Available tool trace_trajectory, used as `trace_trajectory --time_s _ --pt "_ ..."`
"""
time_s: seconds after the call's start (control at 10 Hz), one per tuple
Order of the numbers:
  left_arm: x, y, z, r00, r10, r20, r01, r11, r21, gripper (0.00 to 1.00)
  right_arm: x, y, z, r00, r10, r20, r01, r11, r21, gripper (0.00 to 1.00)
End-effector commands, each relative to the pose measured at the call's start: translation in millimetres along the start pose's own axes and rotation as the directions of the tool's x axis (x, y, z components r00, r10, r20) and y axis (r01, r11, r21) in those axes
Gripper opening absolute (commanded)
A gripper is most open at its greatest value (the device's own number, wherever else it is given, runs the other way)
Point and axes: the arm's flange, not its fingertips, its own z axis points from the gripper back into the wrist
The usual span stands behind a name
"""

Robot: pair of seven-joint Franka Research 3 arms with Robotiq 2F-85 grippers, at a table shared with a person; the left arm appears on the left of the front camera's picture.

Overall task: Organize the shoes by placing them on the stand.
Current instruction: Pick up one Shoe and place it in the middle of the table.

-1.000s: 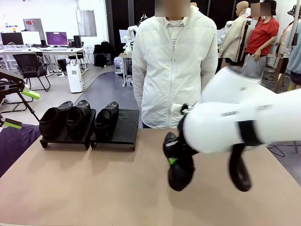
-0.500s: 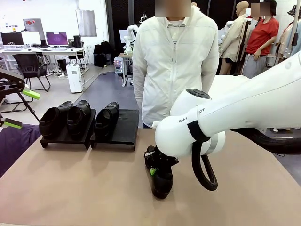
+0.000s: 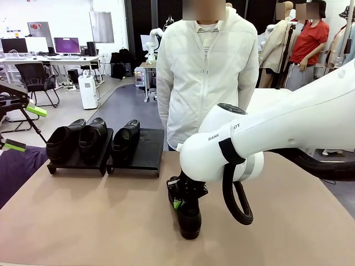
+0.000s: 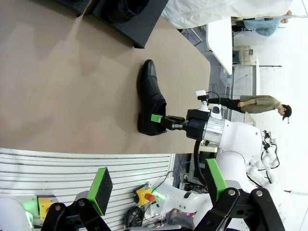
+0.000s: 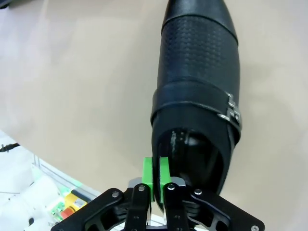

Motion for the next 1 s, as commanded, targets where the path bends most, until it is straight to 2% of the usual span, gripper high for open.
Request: trace_trajectory --time_s 0.0,0.2,0.3,0.5,0.7,0.8,0.9 --pt "0.9 0.1 0.5 1.000 -0.015 -0.005 0.015 1.000 -0.021 1.00 2.1 -3.3 9.6 1.000 0.011 -0.014 -0.010 0.998 0.059 1.00" --pt "0.9 0.1 0.5 1.000 -0.015 -0.005 0.015 1.000 -0.021 1.00 2.7 -5.8 23.7 1.000 0.028 -0.007 -0.028 0.996 0.085 1.00" --pt "0.9 0.1 0.5 1.000 -0.015 -0.005 0.015 1.000 -0.021 1.00 1.8 -11.6 48.8 0.999 0.042 -0.029 -0.036 0.984 0.175 1.00" --pt "0.9 0.1 0.5 1.000 -0.015 -0.005 0.015 1.000 -0.021 1.00 -14.0 -33.8 121.7 0.997 0.060 0.041 -0.068 0.975 0.213 1.00" --pt "0.9 0.1 0.5 1.000 -0.015 -0.005 0.015 1.000 -0.021 1.00 -47.0 -65.6 202.9 0.994 0.079 0.075 -0.096 0.959 0.268 1.00" --pt "0.9 0.1 0.5 1.000 -0.015 -0.005 0.015 1.000 -0.021 1.00 -64.5 -93.9 244.9 0.993 0.042 0.111 -0.069 0.966 0.249 1.00" --pt "0.9 0.1 0.5 1.000 -0.015 -0.005 0.015 1.000 -0.021 1.00 -79.4 -125.4 274.6 0.995 0.031 0.099 -0.057 0.961 0.269 1.00"
